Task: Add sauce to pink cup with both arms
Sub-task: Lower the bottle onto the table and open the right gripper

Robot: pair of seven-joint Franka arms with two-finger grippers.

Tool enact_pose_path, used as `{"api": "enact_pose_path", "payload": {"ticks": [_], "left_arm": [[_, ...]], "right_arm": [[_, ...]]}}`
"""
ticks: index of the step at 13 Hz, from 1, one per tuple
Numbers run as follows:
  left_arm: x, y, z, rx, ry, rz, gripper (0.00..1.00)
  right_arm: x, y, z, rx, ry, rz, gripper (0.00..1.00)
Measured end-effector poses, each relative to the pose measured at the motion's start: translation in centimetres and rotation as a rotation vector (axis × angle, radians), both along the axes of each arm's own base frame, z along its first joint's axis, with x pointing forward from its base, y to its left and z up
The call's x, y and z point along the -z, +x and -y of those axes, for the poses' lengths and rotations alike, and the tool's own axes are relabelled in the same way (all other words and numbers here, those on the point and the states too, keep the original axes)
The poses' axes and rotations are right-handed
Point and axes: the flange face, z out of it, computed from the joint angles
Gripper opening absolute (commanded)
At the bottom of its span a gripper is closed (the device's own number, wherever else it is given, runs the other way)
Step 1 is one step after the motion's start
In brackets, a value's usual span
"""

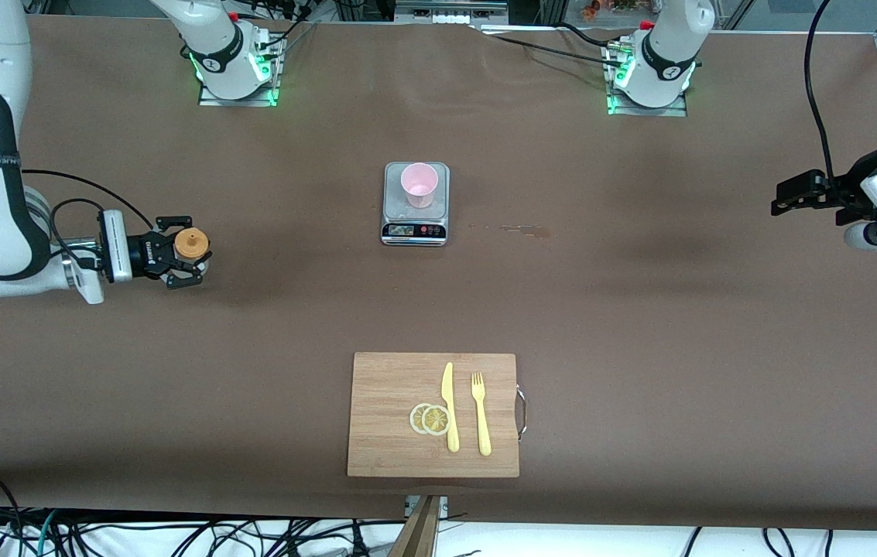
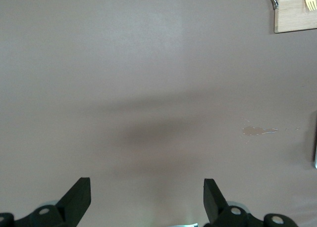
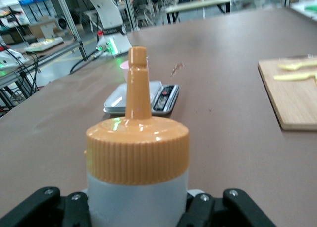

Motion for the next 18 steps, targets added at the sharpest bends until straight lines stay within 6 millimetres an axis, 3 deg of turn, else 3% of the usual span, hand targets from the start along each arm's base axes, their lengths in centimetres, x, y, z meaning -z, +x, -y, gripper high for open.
{"api": "enact_pose_path", "payload": {"ticks": [1, 8, 10, 11, 12, 18], "left_arm": [[0.0, 0.0, 0.0, 0.0, 0.0, 0.0, 1.0], [0.1, 0.0, 0.0, 0.0, 0.0, -0.001, 1.0], [0.1, 0.0, 0.0, 0.0, 0.0, -0.001, 1.0], [0.1, 0.0, 0.0, 0.0, 0.0, -0.001, 1.0], [0.1, 0.0, 0.0, 0.0, 0.0, -0.001, 1.0], [0.1, 0.0, 0.0, 0.0, 0.0, -0.001, 1.0]], "right_arm": [[1.1, -0.3, 0.2, -0.002, 0.042, 0.01, 0.04], [7.5, -2.5, 0.5, -0.004, 0.29, 0.098, 0.08], [8.8, -2.9, 0.4, 0.003, 0.31, 0.087, 0.21], [9.1, -3.0, 0.4, 0.004, 0.313, 0.083, 0.45], [9.1, -2.9, 0.4, 0.005, 0.313, 0.083, 0.97], [9.9, -3.0, 0.7, 0.027, 0.332, 0.077, 1.0]]}}
